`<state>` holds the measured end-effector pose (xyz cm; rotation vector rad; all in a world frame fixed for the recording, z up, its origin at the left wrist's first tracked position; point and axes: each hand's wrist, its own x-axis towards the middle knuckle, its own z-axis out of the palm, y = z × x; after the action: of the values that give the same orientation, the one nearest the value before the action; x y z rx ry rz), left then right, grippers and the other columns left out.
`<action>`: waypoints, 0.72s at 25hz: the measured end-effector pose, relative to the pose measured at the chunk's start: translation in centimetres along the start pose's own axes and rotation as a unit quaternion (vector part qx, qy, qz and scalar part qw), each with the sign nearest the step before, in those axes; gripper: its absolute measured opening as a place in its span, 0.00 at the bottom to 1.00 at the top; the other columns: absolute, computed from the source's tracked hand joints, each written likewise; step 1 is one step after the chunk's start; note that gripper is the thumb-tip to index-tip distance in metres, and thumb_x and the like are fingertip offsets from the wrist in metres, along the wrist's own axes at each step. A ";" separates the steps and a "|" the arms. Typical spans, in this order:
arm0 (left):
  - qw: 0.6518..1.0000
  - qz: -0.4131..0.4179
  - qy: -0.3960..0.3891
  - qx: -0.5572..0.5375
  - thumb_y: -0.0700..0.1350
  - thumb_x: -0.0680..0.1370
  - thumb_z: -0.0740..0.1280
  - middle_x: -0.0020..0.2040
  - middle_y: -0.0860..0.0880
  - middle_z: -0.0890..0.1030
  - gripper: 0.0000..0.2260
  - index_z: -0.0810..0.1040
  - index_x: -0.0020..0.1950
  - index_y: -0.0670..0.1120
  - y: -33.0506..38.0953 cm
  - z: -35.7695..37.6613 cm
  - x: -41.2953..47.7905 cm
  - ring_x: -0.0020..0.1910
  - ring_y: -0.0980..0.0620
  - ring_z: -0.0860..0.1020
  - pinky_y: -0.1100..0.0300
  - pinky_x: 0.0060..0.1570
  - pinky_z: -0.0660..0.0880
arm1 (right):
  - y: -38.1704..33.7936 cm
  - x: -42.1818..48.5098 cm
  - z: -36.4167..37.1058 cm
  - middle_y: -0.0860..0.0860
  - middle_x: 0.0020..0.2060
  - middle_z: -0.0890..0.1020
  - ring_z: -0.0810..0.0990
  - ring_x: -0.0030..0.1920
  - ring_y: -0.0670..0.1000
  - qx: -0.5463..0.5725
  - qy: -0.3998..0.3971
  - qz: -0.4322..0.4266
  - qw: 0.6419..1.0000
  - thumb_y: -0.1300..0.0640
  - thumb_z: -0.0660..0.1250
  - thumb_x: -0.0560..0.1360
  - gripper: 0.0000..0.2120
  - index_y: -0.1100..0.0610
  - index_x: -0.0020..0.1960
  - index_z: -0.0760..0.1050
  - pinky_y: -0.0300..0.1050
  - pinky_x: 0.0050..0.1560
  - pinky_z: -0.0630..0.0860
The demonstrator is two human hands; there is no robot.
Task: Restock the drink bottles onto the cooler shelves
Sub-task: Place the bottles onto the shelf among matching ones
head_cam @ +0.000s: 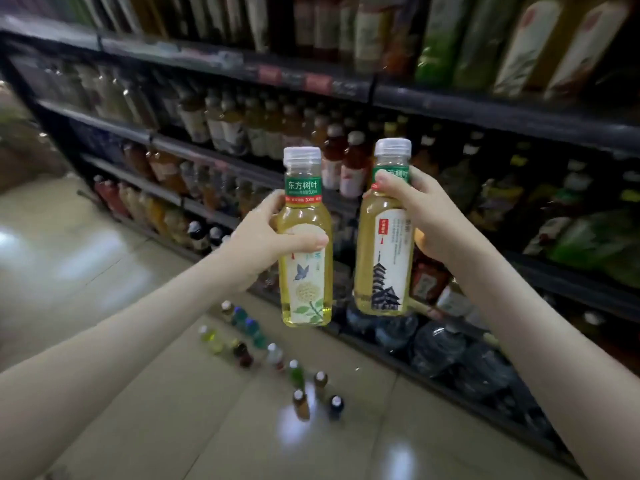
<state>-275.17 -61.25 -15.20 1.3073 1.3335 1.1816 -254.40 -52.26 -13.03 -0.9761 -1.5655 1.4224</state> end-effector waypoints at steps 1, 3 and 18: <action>1.000 -0.014 0.001 0.008 0.44 0.61 0.80 0.46 0.53 0.84 0.29 0.72 0.58 0.51 -0.8 -2.8 -0.8 0.46 0.52 0.83 0.59 0.43 0.79 | 0.5 0.5 3.3 0.53 0.44 0.83 0.83 0.40 0.48 0.001 -0.016 0.013 1.000 0.53 0.66 0.78 0.06 0.54 0.52 0.74 0.44 0.41 0.80; 0.999 -0.034 0.015 0.020 0.47 0.61 0.79 0.48 0.51 0.83 0.29 0.72 0.58 0.51 -1.7 -7.7 -1.7 0.48 0.49 0.83 0.54 0.46 0.80 | 0.7 1.8 8.9 0.52 0.44 0.84 0.83 0.40 0.48 0.003 -0.040 0.029 0.999 0.51 0.66 0.77 0.06 0.52 0.52 0.75 0.44 0.42 0.81; 0.997 -0.043 0.045 0.040 0.50 0.60 0.80 0.48 0.51 0.83 0.32 0.71 0.60 0.50 -7.3 -35.3 8.1 0.48 0.50 0.83 0.54 0.46 0.79 | 1.3 21.9 32.1 0.46 0.35 0.83 0.83 0.36 0.47 -0.010 -0.110 0.010 0.994 0.49 0.68 0.76 0.08 0.52 0.51 0.76 0.39 0.35 0.78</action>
<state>-311.41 -54.51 -17.29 1.2520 1.5001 1.1496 -292.47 -44.56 -15.01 -0.8725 -1.7358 1.5749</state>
